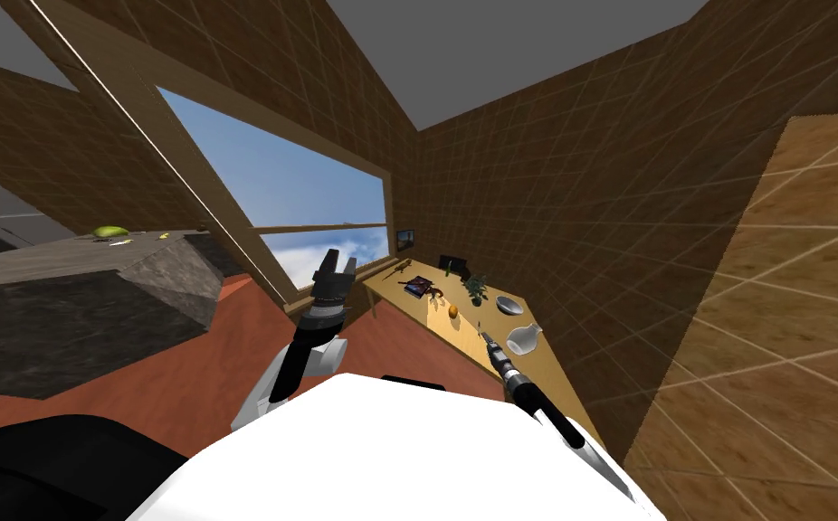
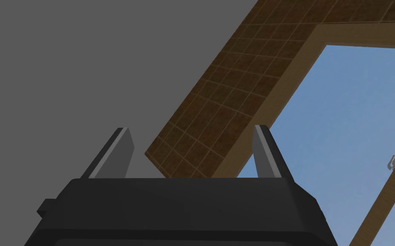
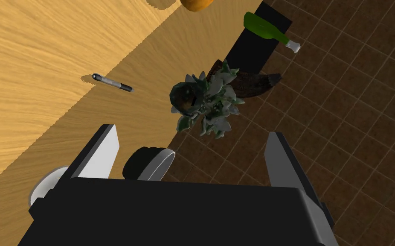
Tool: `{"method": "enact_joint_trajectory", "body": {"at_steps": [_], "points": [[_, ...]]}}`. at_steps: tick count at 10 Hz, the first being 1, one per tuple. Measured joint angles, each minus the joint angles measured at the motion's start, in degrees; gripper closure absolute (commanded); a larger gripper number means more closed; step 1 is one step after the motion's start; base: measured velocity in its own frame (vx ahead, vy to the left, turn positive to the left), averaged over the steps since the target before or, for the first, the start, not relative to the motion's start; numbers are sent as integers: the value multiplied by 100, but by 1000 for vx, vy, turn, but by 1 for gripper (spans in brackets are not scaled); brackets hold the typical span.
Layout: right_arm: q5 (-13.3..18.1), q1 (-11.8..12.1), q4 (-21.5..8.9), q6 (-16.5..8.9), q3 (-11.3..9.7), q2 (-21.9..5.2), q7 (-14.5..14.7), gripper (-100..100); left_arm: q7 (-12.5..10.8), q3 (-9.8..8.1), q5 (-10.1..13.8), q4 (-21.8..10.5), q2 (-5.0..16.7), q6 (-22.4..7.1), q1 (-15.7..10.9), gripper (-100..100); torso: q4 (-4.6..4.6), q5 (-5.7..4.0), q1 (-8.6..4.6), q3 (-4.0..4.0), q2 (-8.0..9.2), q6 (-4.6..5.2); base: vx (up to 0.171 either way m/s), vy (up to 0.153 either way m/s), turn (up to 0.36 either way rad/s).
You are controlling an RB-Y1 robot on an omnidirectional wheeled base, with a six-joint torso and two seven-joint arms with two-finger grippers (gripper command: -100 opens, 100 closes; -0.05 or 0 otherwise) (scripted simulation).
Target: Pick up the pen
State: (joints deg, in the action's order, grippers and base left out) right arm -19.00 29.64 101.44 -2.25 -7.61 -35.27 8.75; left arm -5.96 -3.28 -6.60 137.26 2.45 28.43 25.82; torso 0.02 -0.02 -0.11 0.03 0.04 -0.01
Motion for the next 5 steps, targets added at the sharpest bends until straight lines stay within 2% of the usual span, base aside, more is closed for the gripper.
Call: {"method": "enact_joint_trajectory", "body": {"at_steps": [2, 5], "points": [[-126, -39, -166, -273, -16, -235, 55, -100, 0, 0, 0, 0, 0, 0, 0, 0, 0, 0, 0, -2, -4, 0, -10, -9, 168], [-211, -102, -563, -466, -121, -400, 161, -100, 0, -1, 0, 0, 0, 0, 1, 0, -1, 0, 1, -3, -6, 5, -6, -7, 193]]}}
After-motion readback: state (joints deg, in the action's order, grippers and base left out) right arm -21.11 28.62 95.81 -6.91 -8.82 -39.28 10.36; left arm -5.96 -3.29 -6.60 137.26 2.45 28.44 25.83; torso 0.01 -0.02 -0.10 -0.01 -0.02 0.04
